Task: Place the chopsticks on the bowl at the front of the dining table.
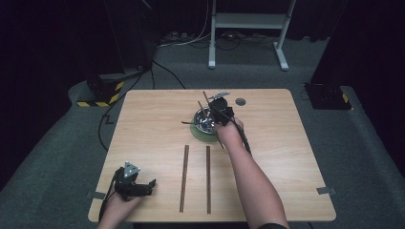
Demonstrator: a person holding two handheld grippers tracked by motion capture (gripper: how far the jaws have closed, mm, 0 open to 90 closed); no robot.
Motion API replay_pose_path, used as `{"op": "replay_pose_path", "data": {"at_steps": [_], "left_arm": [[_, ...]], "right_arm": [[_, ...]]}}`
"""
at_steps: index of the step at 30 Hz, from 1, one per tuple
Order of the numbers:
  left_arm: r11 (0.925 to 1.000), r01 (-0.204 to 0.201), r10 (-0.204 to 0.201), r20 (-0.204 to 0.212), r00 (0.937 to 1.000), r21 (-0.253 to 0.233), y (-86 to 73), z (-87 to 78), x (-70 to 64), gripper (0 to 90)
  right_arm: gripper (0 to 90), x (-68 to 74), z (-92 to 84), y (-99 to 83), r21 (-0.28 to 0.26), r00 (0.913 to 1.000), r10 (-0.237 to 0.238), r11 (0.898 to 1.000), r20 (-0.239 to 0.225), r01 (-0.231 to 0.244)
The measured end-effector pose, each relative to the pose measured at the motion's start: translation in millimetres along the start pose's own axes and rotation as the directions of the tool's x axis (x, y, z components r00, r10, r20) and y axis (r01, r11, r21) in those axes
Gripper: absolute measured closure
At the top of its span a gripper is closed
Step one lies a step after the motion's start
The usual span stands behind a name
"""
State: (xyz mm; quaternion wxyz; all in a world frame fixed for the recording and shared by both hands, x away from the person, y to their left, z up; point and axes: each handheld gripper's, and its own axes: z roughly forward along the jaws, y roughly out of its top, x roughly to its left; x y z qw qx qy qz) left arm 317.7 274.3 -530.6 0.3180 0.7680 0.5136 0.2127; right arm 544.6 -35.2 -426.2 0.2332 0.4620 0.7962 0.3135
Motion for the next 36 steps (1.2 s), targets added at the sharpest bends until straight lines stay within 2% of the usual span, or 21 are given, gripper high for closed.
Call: {"op": "replay_pose_path", "data": {"at_steps": [17,26,36], "left_arm": [[1.0,0.001,-0.001,0.002,1.0,-0.001,-0.1,0.0,-0.1,0.2],[1.0,0.001,-0.001,0.002,1.0,-0.001,-0.1,0.0,-0.2,0.2],[1.0,0.001,-0.001,0.002,1.0,-0.001,-0.1,0.0,-0.2,0.2]], "right_arm": [[84.2,2.2,26.4,2.2,0.054,0.9998,-0.002,0.999,0.017,0.001],[84.1,-2.4,40.0,-1.9,0.092,0.9993,0.026,0.995,0.025,-0.029],[83.9,-3.4,44.2,-1.4,0.1,0.9991,0.032,0.994,0.026,-0.035]]}}
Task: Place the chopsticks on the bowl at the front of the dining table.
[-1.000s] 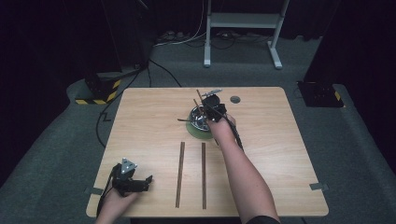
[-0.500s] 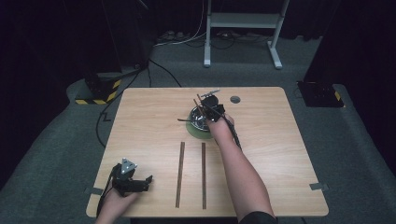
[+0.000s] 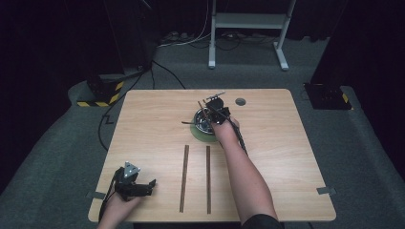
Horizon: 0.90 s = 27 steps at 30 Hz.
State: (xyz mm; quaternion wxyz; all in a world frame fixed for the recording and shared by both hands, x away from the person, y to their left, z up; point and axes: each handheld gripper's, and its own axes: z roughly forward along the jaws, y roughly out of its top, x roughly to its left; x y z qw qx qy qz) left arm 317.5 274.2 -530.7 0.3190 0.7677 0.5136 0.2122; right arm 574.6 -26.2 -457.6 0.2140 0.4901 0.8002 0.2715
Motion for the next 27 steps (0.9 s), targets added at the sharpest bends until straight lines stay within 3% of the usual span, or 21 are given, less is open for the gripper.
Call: {"op": "replay_pose_path", "data": {"at_steps": [10,14,20,27], "left_arm": [[1.0,0.0,0.0,0.001,1.0,0.0,0.0,-0.1,0.0,0.2],[1.0,-0.001,0.001,0.001,1.0,0.0,0.0,-0.1,0.0,0.2],[1.0,0.002,-0.002,0.0,1.0,0.0,-0.1,0.0,-0.2,0.2],[1.0,-0.007,0.007,0.004,1.0,0.0,0.2,0.2,0.4,0.2]], "right_arm": [[83.6,1.2,1.4,1.0,0.004,0.9999,0.009,1.0,-0.004,-0.009],[73.3,0.5,-2.7,1.1,-0.003,0.9998,0.018,1.0,-0.012,-0.018],[66.8,-1.2,-23.7,-6.7,-0.052,0.9992,0.022,0.998,-0.034,-0.023],[58.7,-6.7,-58.1,-36.1,-0.117,0.9979,0.031,0.992,-0.057,-0.038]]}}
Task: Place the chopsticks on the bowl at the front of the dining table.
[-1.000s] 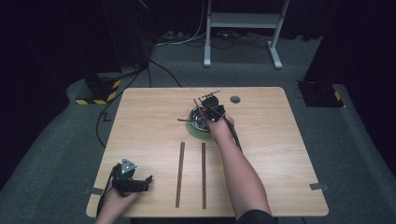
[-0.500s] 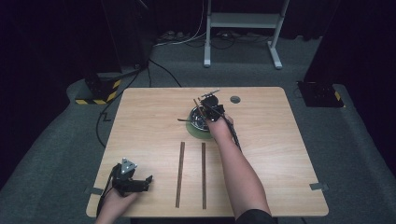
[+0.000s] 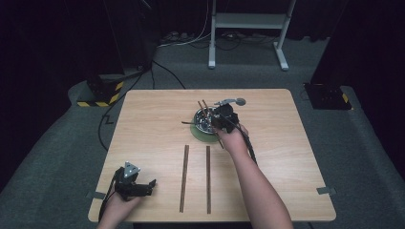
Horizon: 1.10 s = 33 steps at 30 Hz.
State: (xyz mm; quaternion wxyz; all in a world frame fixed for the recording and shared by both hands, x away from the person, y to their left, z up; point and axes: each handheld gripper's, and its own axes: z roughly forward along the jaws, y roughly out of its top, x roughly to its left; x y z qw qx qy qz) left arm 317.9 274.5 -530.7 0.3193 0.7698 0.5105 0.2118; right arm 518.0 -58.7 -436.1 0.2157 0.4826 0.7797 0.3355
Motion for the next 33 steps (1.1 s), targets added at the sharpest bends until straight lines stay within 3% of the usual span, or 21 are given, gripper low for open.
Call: {"op": "replay_pose_path", "data": {"at_steps": [4,10,22,28,33], "left_arm": [[1.0,0.007,-0.007,0.001,1.0,-0.005,0.0,0.3,-0.5,0.2],[0.9999,0.008,-0.008,-0.001,1.0,-0.006,-0.1,0.3,-0.7,0.2],[0.9999,0.008,-0.008,-0.001,1.0,-0.006,-0.1,0.3,-0.7,0.2],[0.9997,0.013,-0.013,-0.001,0.9999,-0.018,-0.9,-1.3,0.0,3.1],[0.9991,0.019,-0.02,-0.007,0.9998,-0.038,-0.5,-4.2,1.8,17.6]], "right_arm": [[57.2,-5.3,-17.8,-18.0,-0.04,1.0,0.007,0.999,-0.002,-0.007],[57.1,-10.7,-36.2,-44.4,-0.054,0.9999,0.008,0.999,-0.013,-0.008],[56.2,-13.3,-53.9,-105.5,-0.048,0.9998,0.013,0.999,-0.018,-0.014],[56.1,-18.6,-64.9,-116.3,-0.059,0.9996,0.011,0.998,-0.027,-0.013],[56.2,-20.4,-78.2,-117.7,-0.099,0.9995,0.004,0.995,-0.03,-0.007]]}}
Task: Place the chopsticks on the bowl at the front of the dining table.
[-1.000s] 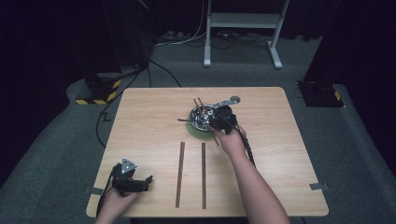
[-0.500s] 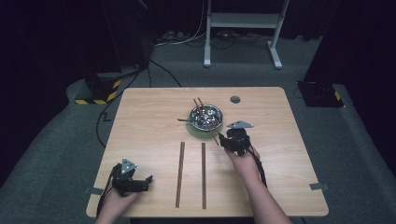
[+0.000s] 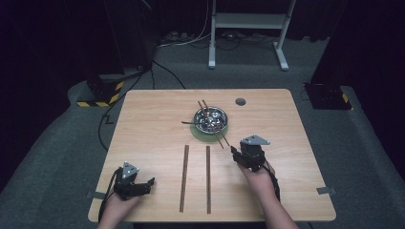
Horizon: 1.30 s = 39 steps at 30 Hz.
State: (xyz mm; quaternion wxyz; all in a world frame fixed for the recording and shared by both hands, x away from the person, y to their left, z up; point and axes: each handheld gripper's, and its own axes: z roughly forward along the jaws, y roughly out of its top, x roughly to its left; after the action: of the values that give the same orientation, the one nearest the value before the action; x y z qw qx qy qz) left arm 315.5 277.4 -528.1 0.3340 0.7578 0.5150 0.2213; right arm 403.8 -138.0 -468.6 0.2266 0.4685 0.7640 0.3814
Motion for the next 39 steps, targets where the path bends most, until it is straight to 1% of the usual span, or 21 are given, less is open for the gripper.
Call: {"op": "replay_pose_path", "data": {"at_steps": [2,4,5,7,9,12,13,16,17,18,20,21,23,27,29,31,32,35,37,39], "left_arm": [[1.0,0.007,-0.007,-0.012,0.9999,0.002,1.3,-1.1,1.0,23.7],[0.9998,0.011,-0.011,-0.015,0.9998,0.015,4.2,-1.7,2.0,31.1],[0.9993,0.032,-0.032,-0.013,0.9994,0.02,6.2,-2.0,1.9,33.7],[0.999,0.043,-0.043,0.003,0.9991,0.011,11.6,-3.9,0.9,36.2],[0.9991,0.042,-0.042,-0.001,0.9991,-0.005,19.1,-6.2,-2.2,39.1],[0.9991,0.038,-0.038,0.003,0.9993,-0.02,32.0,-6.6,-7.1,42.1],[0.9987,0.044,-0.044,0.006,0.999,-0.025,36.0,-5.9,-8.5,43.1],[0.9963,0.079,-0.078,0.037,0.9963,-0.034,46.2,-2.1,-11.0,43.4],[0.9958,0.086,-0.084,0.046,0.9954,-0.032,49.1,-0.4,-11.8,43.1],[0.9955,0.089,-0.087,0.052,0.9949,-0.033,51.6,1.6,-13.1,42.8],[0.9966,0.078,-0.076,0.05,0.9958,-0.026,56.5,6.0,-16.9,42.9],[0.9976,0.066,-0.064,0.048,0.9968,-0.023,58.8,8.5,-19.2,42.4],[0.9983,0.057,-0.057,0.036,0.9978,-0.01,63.1,13.5,-24.5,41.7],[0.9995,0.033,-0.032,0.034,0.9989,-0.001,71.0,23.1,-32.0,42.6],[0.9994,0.033,-0.033,0.027,0.9991,-0.005,75.5,27.5,-35.9,45.9],[0.9986,0.052,-0.052,0.029,0.9983,-0.011,80.6,31.5,-38.8,51.5],[0.9983,0.057,-0.057,0.029,0.9979,-0.014,83.5,33.1,-40.5,54.5],[0.9976,0.06,-0.059,0.026,0.9979,-0.035,93.7,36.9,-46.7,60.0],[0.9976,0.053,-0.052,0.027,0.9983,-0.043,101.4,41.2,-50.6,64.1],[0.9976,0.047,-0.046,0.03,0.9985,-0.051,108.7,48.3,-55.4,68.1]], "right_arm": [[56.5,0.5,-4.0,0.0,-0.008,0.9999,-0.015,1.0,-0.005,0.015],[59.6,0.0,-6.9,0.3,-0.012,0.9995,-0.032,0.999,-0.006,0.032],[60.6,-0.2,-8.4,0.5,-0.016,0.9993,-0.038,0.999,-0.004,0.038],[61.9,-2.0,-11.3,0.7,-0.024,0.9987,-0.05,0.998,-0.01,0.05],[62.9,-4.2,-12.5,-0.1,-0.033,0.9983,-0.058,0.998,-0.007,0.058],[63.3,-7.4,-13.0,-1.7,-0.03,0.9981,-0.058,0.998,-0.021,0.057],[63.2,-7.8,-11.7,-2.6,-0.035,0.9975,-0.066,0.997,-0.023,0.066],[62.6,-7.7,-7.2,-4.7,-0.013,0.9948,-0.093,0.996,-0.042,0.092],[62.5,-7.4,-5.7,-5.3,-0.007,0.9932,-0.107,0.994,-0.046,0.107],[62.2,-6.6,-4.3,-5.8,0.0,0.9926,-0.111,0.994,-0.048,0.111],[61.5,-6.1,-2.2,-5.8,0.011,0.9907,-0.125,0.992,-0.055,0.126],[61.2,-5.9,-1.2,-5.4,0.02,0.992,-0.112,0.993,-0.058,0.114],[61.5,-6.9,1.2,-4.0,0.032,0.9926,-0.1,0.994,-0.069,0.102],[61.2,-5.1,5.5,-2.0,0.05,0.9929,-0.094,0.994,-0.072,0.098],[61.2,-4.4,8.5,0.0,0.046,0.9928,-0.099,0.994,-0.068,0.102],[61.6,-3.3,13.0,3.1,0.054,0.9929,-0.097,0.993,-0.069,0.1],[62.8,-2.4,15.8,4.5,0.053,0.9933,-0.098,0.993,-0.061,0.101],[69.3,-0.2,25.3,10.7,0.068,0.9927,-0.1,0.992,-0.067,0.104],[76.3,0.8,29.9,16.1,0.056,0.9895,-0.13,0.989,-0.064,0.133],[80.6,0.4,35.4,23.1,0.05,0.9887,-0.142,0.988,-0.049,0.144]]}}
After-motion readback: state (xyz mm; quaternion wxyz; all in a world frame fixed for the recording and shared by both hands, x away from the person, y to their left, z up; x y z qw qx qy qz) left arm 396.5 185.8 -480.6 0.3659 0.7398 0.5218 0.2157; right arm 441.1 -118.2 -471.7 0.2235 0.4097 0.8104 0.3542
